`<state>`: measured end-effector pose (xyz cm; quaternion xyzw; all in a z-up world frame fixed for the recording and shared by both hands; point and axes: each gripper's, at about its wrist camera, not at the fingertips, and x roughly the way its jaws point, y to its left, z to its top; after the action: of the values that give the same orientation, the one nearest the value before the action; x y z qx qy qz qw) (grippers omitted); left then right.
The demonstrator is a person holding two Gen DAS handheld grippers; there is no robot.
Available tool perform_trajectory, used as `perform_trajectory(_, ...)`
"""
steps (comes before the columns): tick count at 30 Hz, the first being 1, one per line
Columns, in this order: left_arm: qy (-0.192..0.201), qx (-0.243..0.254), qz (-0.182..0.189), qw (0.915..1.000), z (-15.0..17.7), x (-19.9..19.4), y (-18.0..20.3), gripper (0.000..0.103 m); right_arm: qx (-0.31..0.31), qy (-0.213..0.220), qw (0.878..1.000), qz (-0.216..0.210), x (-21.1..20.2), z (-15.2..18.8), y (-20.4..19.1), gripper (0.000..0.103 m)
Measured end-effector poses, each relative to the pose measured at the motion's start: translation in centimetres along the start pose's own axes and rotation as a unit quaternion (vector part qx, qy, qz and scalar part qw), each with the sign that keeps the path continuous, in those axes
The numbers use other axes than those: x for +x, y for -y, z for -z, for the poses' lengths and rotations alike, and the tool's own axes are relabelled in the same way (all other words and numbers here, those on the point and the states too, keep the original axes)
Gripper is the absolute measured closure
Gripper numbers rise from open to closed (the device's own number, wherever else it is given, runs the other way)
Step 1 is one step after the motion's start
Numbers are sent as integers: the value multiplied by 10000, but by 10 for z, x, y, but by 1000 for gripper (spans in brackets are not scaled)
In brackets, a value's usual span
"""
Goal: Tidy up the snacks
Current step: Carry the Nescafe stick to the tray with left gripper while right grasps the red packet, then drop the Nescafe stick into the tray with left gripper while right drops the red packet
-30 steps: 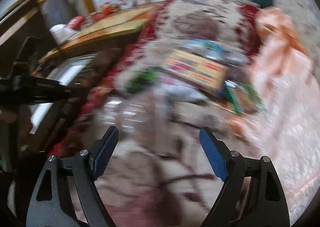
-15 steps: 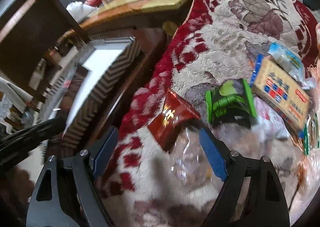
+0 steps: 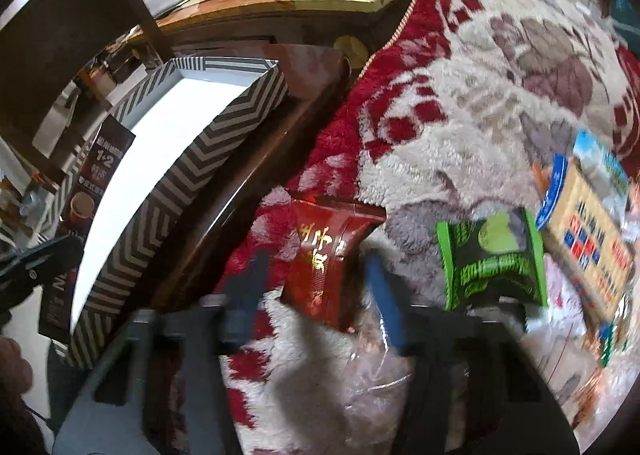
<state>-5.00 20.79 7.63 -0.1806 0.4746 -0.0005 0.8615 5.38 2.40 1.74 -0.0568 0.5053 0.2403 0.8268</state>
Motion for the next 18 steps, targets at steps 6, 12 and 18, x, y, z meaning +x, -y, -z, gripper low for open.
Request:
perform_trajectory(6, 113, -21, -58, 9999, -3, -8, -3, 94, 20, 159, 9996, -241, -17, 3, 3, 76)
perform_trajectory(12, 251, -34, -143, 9996, -8, -19, -9, 94, -235, 417, 9980, -411, -39, 2, -15, 76)
perform_trajectory(18, 374, -29, -330, 9988, -12, -29, -18, 94, -382, 499, 9959, -651, -50, -3, -33, 77)
